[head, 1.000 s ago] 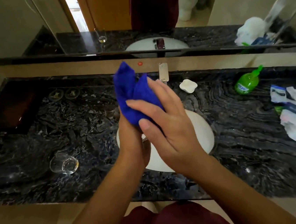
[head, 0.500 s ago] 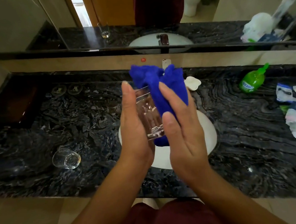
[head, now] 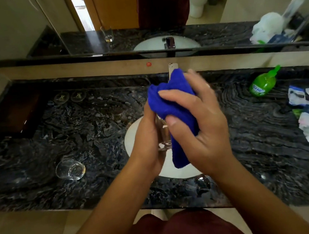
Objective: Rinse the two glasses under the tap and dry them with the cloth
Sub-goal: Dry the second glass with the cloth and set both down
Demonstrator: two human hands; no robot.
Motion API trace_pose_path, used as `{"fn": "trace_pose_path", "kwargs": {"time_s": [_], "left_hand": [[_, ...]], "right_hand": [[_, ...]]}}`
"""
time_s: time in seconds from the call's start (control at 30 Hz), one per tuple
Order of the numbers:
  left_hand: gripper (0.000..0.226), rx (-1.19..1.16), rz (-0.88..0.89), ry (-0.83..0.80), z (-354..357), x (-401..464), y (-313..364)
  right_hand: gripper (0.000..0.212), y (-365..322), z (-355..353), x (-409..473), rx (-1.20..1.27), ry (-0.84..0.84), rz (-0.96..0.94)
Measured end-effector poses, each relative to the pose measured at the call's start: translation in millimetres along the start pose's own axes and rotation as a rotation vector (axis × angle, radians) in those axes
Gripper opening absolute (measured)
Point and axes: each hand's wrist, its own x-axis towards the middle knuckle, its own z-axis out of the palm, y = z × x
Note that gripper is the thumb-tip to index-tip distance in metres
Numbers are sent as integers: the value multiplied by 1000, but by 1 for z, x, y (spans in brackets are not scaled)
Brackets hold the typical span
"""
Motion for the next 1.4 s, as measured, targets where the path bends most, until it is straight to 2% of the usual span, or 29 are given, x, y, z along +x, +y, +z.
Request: {"fn": "trace_pose_path", "kwargs": {"time_s": [0.1, 0.23, 0.37, 0.47, 0.6, 0.7, 0.83, 0.9, 0.97, 1.0, 1.07, 1.17, 1.3, 1.4], "left_hand": [[60, 35, 45, 5, -1, 1, 9], [61, 133, 76, -39, -9, 5, 19], [64, 94, 64, -59, -10, 3, 18], [68, 2, 109, -54, -6, 1, 14], [67, -85, 184, -4, -4, 4, 15], [70, -81, 244, 96, -4, 8, 19], [91, -68, 241, 191, -3, 7, 25], [87, -83, 183, 187, -11, 8, 16], [63, -7, 154, 145, -20, 6, 1], [59, -4, 146, 116, -23, 5, -5], [74, -61, 165, 96, -23, 8, -10], [40, -103, 204, 122, -15, 15, 0], [54, -173, 212, -15, -18, 10, 5], [54, -193, 231, -100, -12, 4, 11]], "right_hand": [[34, 0, 1, 8, 240, 3, 168], [22, -1, 11, 16, 361, 127, 330], [24, 1, 18, 20, 463, 194, 464], [25, 0, 23, 12, 451, 247, 418], [38, -3, 30, -7, 257, 144, 246], [41, -8, 40, -23, 196, 86, 158], [37, -10, 46, -32, 175, 33, 68], [34, -8, 46, -32, 115, 28, -13], [32, -6, 45, -27, 59, 26, -96], [31, -4, 42, -23, 46, 20, -118], [33, -3, 37, -14, 57, -1, -99], [33, -7, 30, -3, 119, 5, -2], [34, -16, 22, 4, 219, -19, 62], [35, -15, 11, 12, 374, -56, 210]]}}
